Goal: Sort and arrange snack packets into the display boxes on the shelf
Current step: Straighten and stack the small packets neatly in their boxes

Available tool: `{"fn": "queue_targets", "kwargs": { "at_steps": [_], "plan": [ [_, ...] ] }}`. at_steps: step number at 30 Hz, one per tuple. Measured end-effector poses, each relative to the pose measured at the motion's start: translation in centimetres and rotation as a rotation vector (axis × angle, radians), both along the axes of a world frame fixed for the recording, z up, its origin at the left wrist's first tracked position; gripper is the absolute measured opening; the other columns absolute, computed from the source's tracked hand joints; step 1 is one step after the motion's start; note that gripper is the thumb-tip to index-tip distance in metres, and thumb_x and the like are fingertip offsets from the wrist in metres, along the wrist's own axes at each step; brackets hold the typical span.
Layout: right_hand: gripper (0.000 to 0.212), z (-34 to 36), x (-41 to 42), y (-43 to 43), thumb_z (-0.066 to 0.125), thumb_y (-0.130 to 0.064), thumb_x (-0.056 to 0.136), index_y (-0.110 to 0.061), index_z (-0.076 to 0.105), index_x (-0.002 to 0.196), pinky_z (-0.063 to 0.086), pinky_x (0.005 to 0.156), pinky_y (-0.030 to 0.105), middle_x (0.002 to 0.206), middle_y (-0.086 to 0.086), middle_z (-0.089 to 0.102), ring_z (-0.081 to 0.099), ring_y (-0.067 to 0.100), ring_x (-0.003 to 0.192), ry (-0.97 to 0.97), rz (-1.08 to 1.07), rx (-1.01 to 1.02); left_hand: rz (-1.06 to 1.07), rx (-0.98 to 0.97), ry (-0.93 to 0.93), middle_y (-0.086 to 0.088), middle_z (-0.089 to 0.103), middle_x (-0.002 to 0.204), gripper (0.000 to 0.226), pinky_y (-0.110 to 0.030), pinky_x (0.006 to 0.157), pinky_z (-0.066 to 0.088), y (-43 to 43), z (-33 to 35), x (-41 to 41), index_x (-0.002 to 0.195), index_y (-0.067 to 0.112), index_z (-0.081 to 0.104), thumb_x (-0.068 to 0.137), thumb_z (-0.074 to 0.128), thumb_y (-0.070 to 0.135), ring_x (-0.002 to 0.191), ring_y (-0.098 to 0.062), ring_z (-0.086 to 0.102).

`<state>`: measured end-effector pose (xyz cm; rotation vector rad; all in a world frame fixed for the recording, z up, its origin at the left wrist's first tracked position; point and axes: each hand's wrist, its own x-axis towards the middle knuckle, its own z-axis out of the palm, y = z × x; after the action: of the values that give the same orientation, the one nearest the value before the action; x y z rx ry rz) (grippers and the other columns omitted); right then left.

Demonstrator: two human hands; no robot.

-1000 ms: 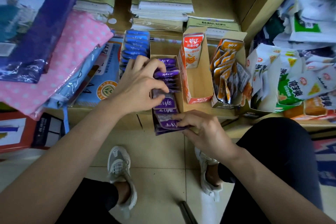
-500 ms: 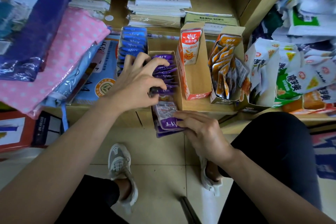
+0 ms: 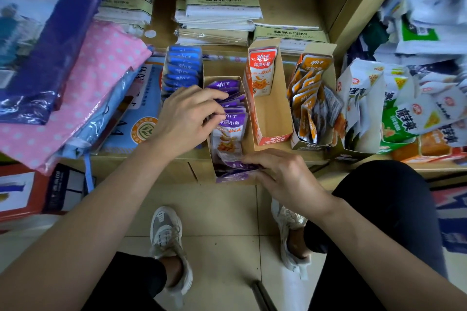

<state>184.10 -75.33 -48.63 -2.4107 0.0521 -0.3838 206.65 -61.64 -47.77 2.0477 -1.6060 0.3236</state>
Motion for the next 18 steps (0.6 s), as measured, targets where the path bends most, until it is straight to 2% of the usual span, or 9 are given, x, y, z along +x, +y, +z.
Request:
{"fn": "queue_targets", "kwargs": {
  "at_steps": [2,5,7,9,10,12,14,16,18],
  "plan": [
    [0.029,0.1,0.3,0.1,0.072,-0.010,0.089,-0.009,0.070,0.118,0.050,0.091,0.016,0.111,0.002,0.072,0.063,0.006,0.103,-0.011,-0.001,-0.022,0.012,-0.072,0.062,0.004,0.074,0.113,0.013,-0.042,0.073,0.058,0.2,0.4,0.0,0.094,0.013,0.077,0.094,0.071,0.025,0.093,-0.015,0.069],
    [0.027,0.0,0.7,0.0,0.070,-0.013,0.092,-0.007,0.068,0.119,0.053,0.089,0.020,0.118,0.002,0.068,0.061,0.005,0.108,-0.022,-0.046,-0.029,-0.002,-0.102,0.098,0.003,0.074,0.102,0.015,-0.040,0.071,0.058,0.3,0.5,-0.1,0.095,0.013,0.077,0.094,0.071,0.026,0.090,-0.013,0.069],
    [0.031,0.0,1.1,0.1,0.070,-0.015,0.091,-0.009,0.064,0.121,0.052,0.089,0.011,0.132,0.002,0.055,0.050,-0.004,0.122,-0.032,-0.091,-0.039,-0.030,-0.082,0.148,0.004,0.073,0.097,0.013,-0.041,0.072,0.056,0.5,0.4,0.0,0.093,0.014,0.078,0.091,0.076,0.027,0.090,-0.014,0.066],
    [0.039,0.2,1.7,0.2,0.071,-0.015,0.089,-0.012,0.059,0.125,0.043,0.085,-0.003,0.143,0.000,0.041,0.034,-0.013,0.131,-0.016,-0.137,-0.020,-0.057,-0.058,0.258,0.007,0.071,0.094,0.010,-0.042,0.073,0.055,0.7,0.5,0.1,0.092,0.017,0.080,0.087,0.080,0.025,0.089,-0.012,0.065],
    [0.043,0.4,2.0,0.2,0.072,-0.015,0.089,-0.015,0.056,0.128,0.043,0.083,-0.004,0.146,-0.002,0.037,0.031,-0.013,0.134,0.010,-0.157,0.029,-0.069,-0.051,0.329,0.007,0.071,0.093,0.008,-0.041,0.072,0.056,0.8,0.6,0.1,0.091,0.017,0.080,0.086,0.081,0.024,0.087,-0.011,0.066],
    [0.050,0.6,2.5,0.2,0.072,-0.018,0.089,-0.022,0.048,0.133,0.053,0.082,0.009,0.147,-0.007,0.038,0.037,-0.006,0.135,0.064,-0.182,0.138,-0.085,-0.040,0.445,0.008,0.072,0.088,0.008,-0.039,0.069,0.056,1.0,0.9,0.1,0.091,0.017,0.080,0.084,0.082,0.020,0.081,-0.009,0.067],
    [0.055,0.5,3.0,0.1,0.073,-0.022,0.089,-0.029,0.041,0.134,0.059,0.083,0.020,0.142,-0.007,0.047,0.047,0.001,0.129,0.096,-0.188,0.150,-0.085,-0.011,0.460,0.008,0.072,0.088,0.010,-0.037,0.067,0.057,1.1,1.0,0.2,0.093,0.017,0.079,0.083,0.082,0.020,0.079,-0.006,0.066],
    [0.056,0.5,3.3,0.0,0.074,-0.023,0.088,-0.032,0.039,0.132,0.059,0.084,0.021,0.136,-0.006,0.052,0.052,0.001,0.123,0.097,-0.187,0.111,-0.083,0.032,0.416,0.009,0.072,0.090,0.013,-0.037,0.068,0.057,1.3,1.1,0.4,0.096,0.018,0.079,0.083,0.081,0.021,0.079,-0.003,0.065],
    [0.053,0.5,3.4,-0.2,0.075,-0.022,0.087,-0.027,0.043,0.129,0.056,0.085,0.015,0.134,-0.005,0.053,0.050,-0.005,0.121,0.060,-0.152,0.069,-0.073,0.073,0.395,0.011,0.073,0.089,0.011,-0.039,0.068,0.057,1.3,1.2,0.4,0.096,0.020,0.079,0.086,0.078,0.024,0.079,-0.004,0.066]
  ]
}}
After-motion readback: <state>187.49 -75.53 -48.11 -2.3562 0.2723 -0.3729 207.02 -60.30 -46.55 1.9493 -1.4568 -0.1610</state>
